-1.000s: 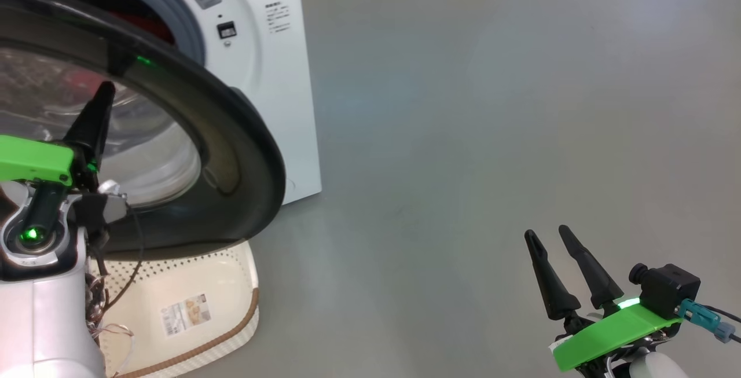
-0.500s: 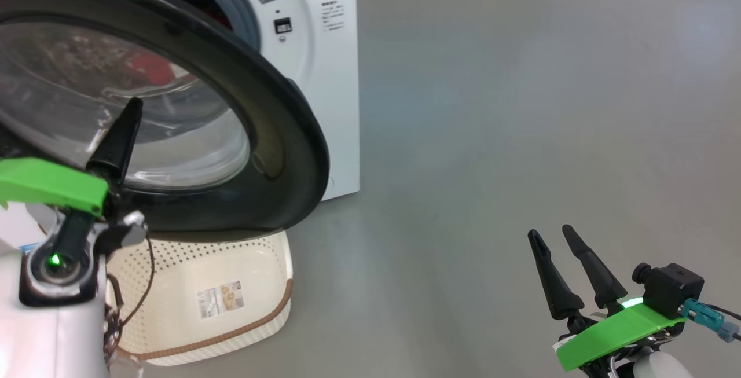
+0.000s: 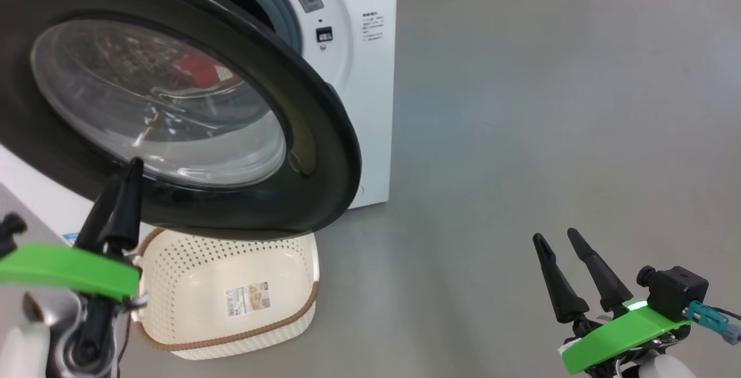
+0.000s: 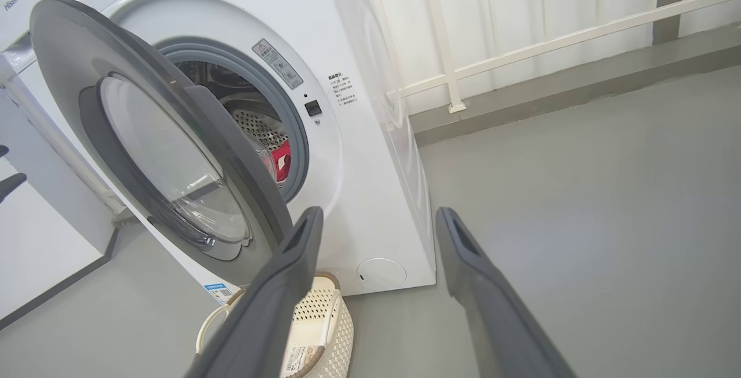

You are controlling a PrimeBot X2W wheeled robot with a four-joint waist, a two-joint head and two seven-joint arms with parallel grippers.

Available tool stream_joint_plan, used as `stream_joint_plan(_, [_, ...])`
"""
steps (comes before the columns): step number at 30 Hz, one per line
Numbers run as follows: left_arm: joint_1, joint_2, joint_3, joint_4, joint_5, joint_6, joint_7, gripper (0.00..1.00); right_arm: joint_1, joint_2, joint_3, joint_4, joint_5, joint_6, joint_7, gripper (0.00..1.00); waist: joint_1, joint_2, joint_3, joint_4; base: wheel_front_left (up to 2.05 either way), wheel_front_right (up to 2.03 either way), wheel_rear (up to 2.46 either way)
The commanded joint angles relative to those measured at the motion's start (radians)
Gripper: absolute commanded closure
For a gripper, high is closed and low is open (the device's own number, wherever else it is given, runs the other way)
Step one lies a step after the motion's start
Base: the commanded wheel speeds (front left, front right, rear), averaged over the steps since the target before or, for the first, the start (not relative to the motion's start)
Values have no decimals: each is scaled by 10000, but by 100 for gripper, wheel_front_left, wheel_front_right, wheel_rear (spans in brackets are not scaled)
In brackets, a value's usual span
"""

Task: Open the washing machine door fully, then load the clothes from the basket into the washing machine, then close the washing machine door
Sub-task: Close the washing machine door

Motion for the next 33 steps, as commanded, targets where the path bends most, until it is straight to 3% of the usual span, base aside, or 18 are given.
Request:
stream_joint_plan(1, [119,465,283,-439,480,-211,-441,0,-8,-149,195,-216,-101,16,-49,0,0,0,-129,156,0,0,0])
stream_joint_plan(11, [1718,683,-238,-643,2069,-469,-2268,0,97,-328,238,-208,-64,16,-49,0,0,0,-376,436,0,0,0])
stream_joint_plan(19, [2541,589,-670,-407,3438,-357,-3708,0,61,-427,266,-209,-30,16,-49,0,0,0,-454,526,0,0,0])
stream_joint_plan(33, [3124,-189,-445,-148,5292,-110,-4363,0,82,-529,111,-293,-43,16,-49,0,0,0,-366,749,0,0,0])
